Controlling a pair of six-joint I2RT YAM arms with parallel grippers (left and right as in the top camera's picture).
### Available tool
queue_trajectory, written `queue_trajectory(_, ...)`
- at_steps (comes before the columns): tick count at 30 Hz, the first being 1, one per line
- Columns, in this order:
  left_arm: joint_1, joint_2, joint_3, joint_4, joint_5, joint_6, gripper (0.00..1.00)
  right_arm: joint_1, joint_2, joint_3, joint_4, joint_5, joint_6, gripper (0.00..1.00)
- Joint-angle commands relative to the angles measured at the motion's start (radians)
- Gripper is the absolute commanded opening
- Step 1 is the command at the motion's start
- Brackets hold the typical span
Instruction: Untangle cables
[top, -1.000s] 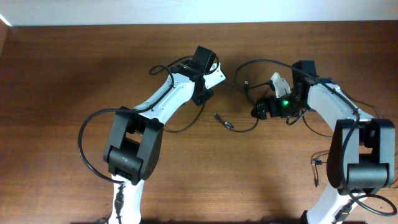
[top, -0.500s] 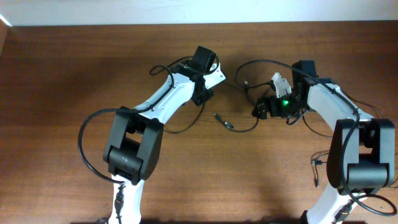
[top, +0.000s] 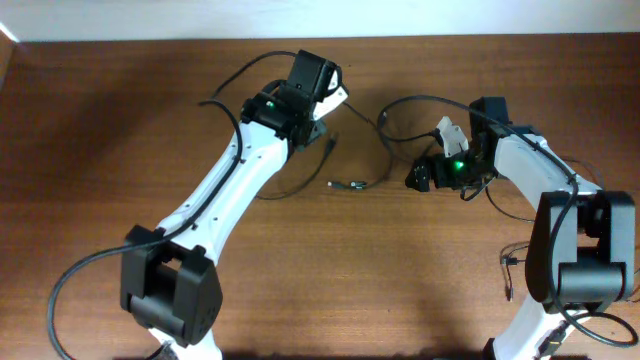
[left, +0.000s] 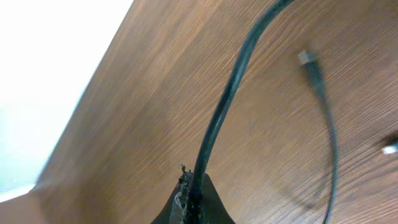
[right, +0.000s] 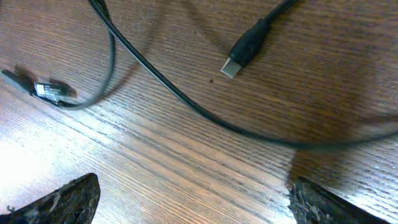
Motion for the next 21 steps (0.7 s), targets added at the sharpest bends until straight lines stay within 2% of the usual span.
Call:
queue_trajectory(1,0.001,-0.048,0.005,-0.045,-0.116,-0.017,0.0,0.003,0.011,-0.008,0.003,0.009,0.007,0.98)
queue_trajectory(4,0.0,-0.05,0.005,-0.055,-0.064,-0.017,0.0,0.003,0.011,-0.008,0.01,-0.058,0.006,0.98)
queue_trajectory(7,0.0,-0.05,0.005,-0.055,0.056,-0.017,0.0,0.003,0.011,-0.008,0.075,-0.377,-0.057,0.98)
queue_trajectory(8,0.0,-0.05,0.005,-0.055,0.092,-0.017,0.0,0.003,0.011,-0.008,0.113,-0.428,-0.056,0.98)
queue_trajectory(14,0.0,-0.05,0.005,-0.055,0.117,-0.017,0.0,0.003,0.011,-0.008,0.16,-0.161,0.041,0.98)
queue_trajectory(21,0.0,-0.05,0.005,-0.055,0.117,-0.017,0.0,0.003,0.014,-0.008,0.139,-0.088,0.041,0.98)
